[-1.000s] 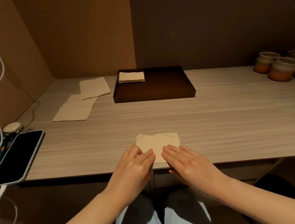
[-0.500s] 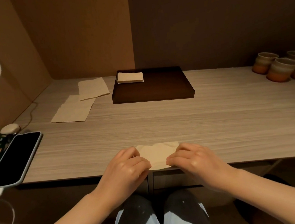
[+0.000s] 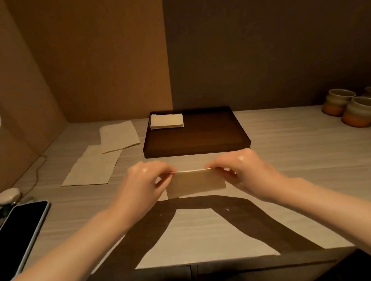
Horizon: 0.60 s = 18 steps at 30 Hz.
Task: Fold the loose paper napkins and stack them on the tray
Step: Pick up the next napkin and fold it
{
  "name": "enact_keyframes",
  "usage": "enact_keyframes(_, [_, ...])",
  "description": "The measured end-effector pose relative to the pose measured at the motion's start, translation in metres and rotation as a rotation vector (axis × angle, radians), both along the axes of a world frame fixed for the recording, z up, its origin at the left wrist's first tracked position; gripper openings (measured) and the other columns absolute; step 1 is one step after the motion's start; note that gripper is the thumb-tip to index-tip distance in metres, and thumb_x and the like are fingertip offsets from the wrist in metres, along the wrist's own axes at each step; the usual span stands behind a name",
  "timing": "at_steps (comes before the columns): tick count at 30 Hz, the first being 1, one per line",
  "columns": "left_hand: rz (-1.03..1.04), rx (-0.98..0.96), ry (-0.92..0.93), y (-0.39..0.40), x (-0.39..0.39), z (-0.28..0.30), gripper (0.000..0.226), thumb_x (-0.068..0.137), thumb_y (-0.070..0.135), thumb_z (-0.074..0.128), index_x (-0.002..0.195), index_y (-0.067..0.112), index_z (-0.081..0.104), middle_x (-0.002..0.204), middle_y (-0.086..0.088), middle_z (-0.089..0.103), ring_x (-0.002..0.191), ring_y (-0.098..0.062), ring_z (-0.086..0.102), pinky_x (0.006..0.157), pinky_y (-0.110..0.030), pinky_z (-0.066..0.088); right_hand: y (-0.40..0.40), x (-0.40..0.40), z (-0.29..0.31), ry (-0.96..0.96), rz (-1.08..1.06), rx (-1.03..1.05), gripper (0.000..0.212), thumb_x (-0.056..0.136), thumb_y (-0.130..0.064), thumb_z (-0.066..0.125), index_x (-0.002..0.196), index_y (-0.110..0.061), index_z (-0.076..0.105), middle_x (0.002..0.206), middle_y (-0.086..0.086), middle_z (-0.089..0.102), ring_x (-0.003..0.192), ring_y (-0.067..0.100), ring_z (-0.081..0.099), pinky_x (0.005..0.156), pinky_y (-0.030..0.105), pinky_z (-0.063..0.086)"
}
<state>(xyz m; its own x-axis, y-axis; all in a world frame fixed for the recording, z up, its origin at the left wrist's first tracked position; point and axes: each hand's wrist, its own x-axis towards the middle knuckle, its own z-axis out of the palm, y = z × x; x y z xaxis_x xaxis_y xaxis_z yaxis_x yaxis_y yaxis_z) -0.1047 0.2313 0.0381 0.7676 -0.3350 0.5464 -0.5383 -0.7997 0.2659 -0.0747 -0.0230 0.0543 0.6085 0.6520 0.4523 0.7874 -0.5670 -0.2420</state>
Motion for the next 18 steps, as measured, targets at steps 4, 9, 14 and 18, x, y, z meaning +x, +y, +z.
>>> enact_keyframes(4, [-0.005,0.059,-0.036,0.01,0.052,0.019,0.027,0.079,0.008,0.073,0.104,0.018,0.071,0.099,0.003,0.072,0.087,-0.013,0.066,0.075,-0.031,0.057,0.013,0.046,0.028,-0.01,-0.016,-0.08,0.035,0.085,-0.002,0.071,0.116,-0.017,0.069,0.108,0.001,0.071,0.097,0.014,0.066,0.079,0.03,0.059])
enact_keyframes(9, [0.037,-0.037,-0.096,0.02,0.113,0.038,0.021,0.083,0.01,0.069,0.103,0.014,0.071,0.108,-0.003,0.07,0.1,-0.015,0.066,0.087,-0.035,0.055,0.028,0.114,0.049,0.062,-0.104,0.107,0.028,0.091,-0.006,0.063,0.115,-0.018,0.07,0.114,-0.001,0.07,0.106,0.008,0.063,0.091,0.026,0.054])
enact_keyframes(14, [0.185,-0.292,-0.014,0.021,0.185,0.04,0.013,0.087,0.016,0.067,0.099,0.015,0.073,0.112,0.001,0.069,0.1,-0.011,0.062,0.091,-0.03,0.051,0.058,0.189,0.044,0.153,-0.264,0.27,0.023,0.095,-0.013,0.06,0.114,-0.018,0.07,0.113,-0.001,0.069,0.103,0.006,0.058,0.083,0.015,0.051])
enact_keyframes(18, [0.299,-0.411,0.077,0.02,0.236,0.035,0.013,0.091,0.018,0.062,0.101,0.017,0.07,0.114,0.002,0.067,0.1,-0.012,0.06,0.083,-0.025,0.048,0.08,0.242,0.036,0.177,-0.305,0.283,0.02,0.096,-0.014,0.057,0.111,-0.017,0.071,0.111,0.0,0.068,0.105,0.012,0.059,0.085,0.025,0.053])
